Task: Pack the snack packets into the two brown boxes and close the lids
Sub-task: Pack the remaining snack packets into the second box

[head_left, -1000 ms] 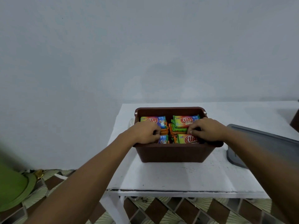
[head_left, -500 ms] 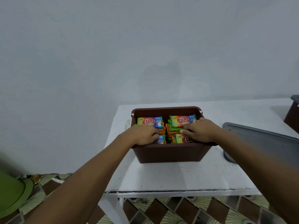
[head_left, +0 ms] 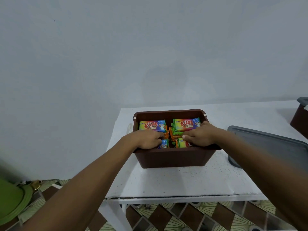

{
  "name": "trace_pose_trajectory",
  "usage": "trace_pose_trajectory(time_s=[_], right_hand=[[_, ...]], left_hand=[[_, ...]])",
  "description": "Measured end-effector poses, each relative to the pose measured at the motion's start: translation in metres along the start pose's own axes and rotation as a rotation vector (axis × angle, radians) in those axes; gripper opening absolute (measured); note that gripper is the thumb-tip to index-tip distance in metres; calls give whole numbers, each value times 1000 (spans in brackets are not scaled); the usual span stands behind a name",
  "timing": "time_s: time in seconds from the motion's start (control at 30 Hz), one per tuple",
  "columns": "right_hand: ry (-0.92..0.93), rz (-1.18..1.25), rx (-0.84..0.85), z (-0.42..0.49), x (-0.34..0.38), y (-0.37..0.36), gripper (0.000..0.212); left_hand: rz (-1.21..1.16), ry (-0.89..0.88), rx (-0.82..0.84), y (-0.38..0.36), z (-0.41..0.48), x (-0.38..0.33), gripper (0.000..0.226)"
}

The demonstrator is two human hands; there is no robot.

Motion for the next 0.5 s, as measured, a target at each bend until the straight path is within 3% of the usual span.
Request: trace_pose_trajectory(time_s=[0.37,0.5], right_hand=[[60,-65,-100,0,-2,1,57],[74,271,-295,-1,-7,20,38]], left_hand=[[56,20,-76,2,-2,4,31],[40,-53,-294,20,-3,6,14]])
Point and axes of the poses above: each hand's wrist, its own z-axis towards the middle knuckle, its own y-axis out of the back of the hand, x = y × z, the point moved 7 cm from there along z, towards the middle knuckle, and after that the axes turned 9 degrees about -y, right-handed, at the moved point
